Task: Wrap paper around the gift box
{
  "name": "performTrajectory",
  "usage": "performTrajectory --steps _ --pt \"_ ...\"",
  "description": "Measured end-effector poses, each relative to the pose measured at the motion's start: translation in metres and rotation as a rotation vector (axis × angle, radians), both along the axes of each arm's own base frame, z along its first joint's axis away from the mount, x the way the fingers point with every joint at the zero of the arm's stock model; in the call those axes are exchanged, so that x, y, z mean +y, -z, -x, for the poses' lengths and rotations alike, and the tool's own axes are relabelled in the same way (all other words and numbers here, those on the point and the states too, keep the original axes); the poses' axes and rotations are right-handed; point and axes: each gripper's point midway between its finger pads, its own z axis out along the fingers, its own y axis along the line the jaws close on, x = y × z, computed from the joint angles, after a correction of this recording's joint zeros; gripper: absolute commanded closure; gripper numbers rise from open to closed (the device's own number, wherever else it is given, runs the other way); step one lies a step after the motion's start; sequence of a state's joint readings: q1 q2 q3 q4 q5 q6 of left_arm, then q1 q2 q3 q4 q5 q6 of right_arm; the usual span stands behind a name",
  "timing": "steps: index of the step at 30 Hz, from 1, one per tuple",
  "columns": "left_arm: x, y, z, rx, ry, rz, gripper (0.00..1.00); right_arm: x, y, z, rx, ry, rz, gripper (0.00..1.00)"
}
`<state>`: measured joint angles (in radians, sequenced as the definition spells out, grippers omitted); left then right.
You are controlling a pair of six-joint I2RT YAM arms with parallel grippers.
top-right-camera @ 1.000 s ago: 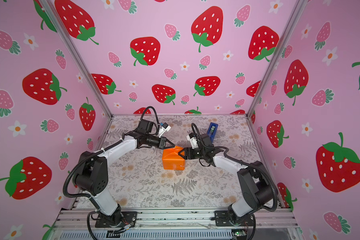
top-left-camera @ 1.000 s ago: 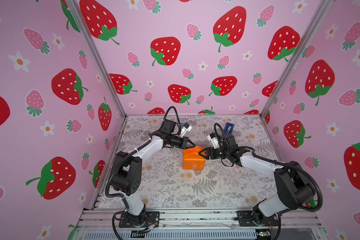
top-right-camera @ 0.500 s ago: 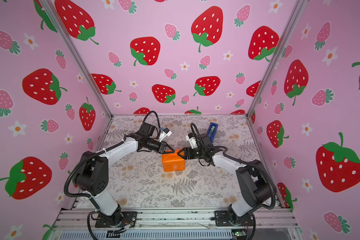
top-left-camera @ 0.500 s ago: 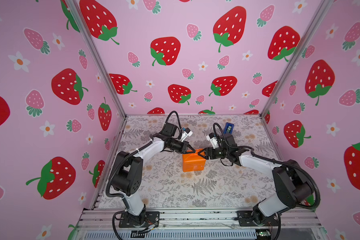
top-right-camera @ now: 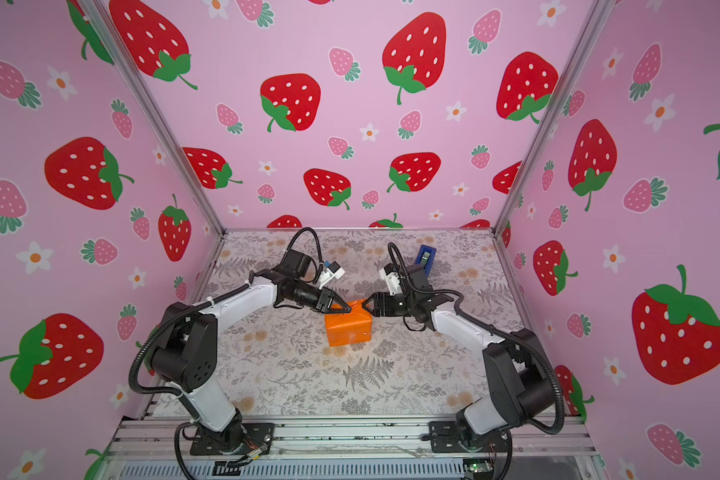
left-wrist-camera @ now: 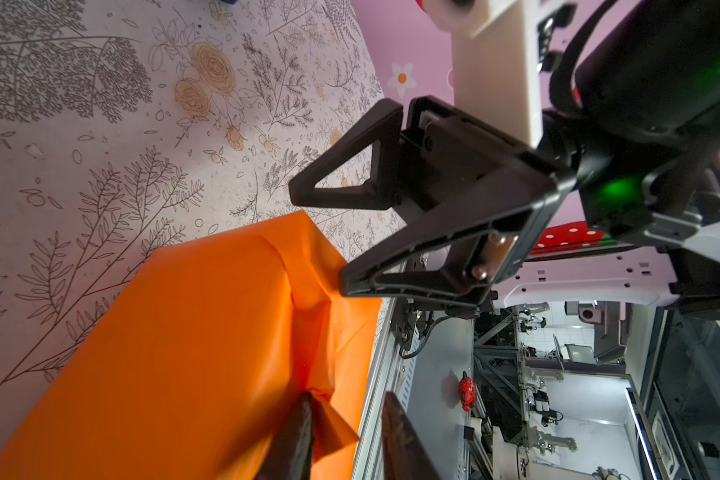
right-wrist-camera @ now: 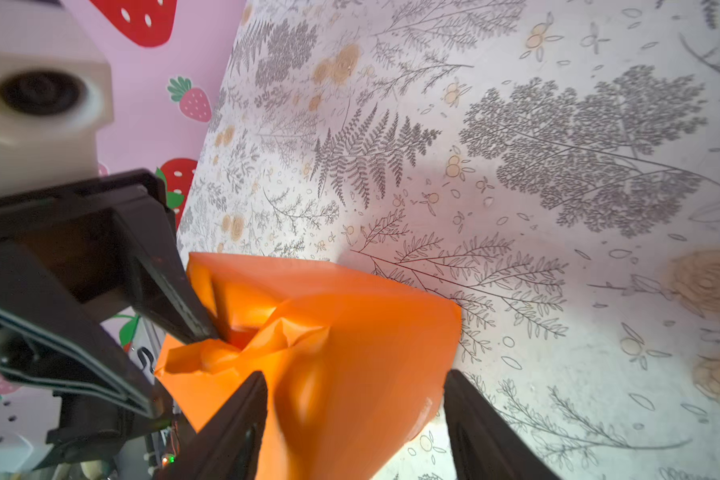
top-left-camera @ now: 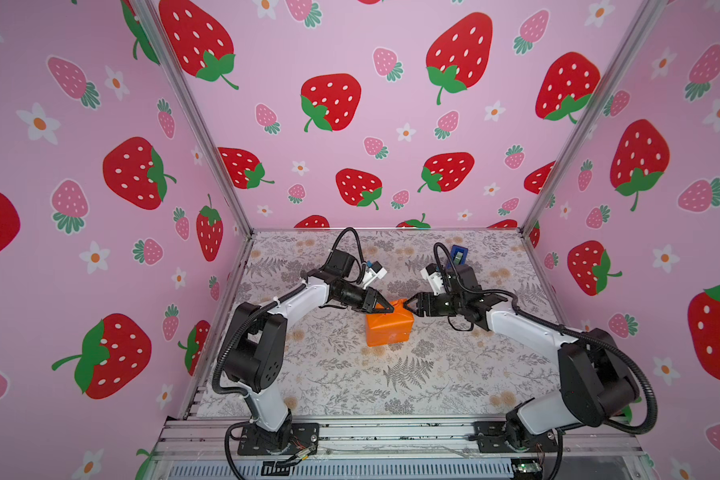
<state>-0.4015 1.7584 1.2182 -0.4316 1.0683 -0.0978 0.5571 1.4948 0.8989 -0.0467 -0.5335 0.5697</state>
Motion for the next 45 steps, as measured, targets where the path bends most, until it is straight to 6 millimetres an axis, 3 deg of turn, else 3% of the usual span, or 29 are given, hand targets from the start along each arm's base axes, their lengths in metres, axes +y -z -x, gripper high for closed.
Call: performTrajectory --steps 10,15,19,24,39,45 --pt "-0.001 -0.003 0.003 0.008 0.013 0.019 0.57 0.020 -0.018 -0.010 0.129 0.071 -0.118 0.21" --pt "-0.001 -0.004 0.003 0.010 0.016 0.026 0.54 0.039 -0.001 -0.006 0.201 0.045 -0.085 0.21" --pt "0.000 -0.004 0.005 0.021 0.019 0.028 0.52 0.035 0.015 0.002 0.254 0.058 -0.025 0.24" --pt "0.000 -0.004 0.005 0.021 0.020 0.030 0.52 0.030 0.015 0.005 0.252 0.060 0.005 0.28" --pt "0.002 -0.004 0.005 0.026 0.018 0.034 0.55 0.011 0.009 0.011 0.223 0.076 0.076 0.50" --pt "0.003 -0.001 0.005 0.031 0.016 0.029 0.59 0.010 0.002 0.011 0.215 0.080 0.077 0.70"
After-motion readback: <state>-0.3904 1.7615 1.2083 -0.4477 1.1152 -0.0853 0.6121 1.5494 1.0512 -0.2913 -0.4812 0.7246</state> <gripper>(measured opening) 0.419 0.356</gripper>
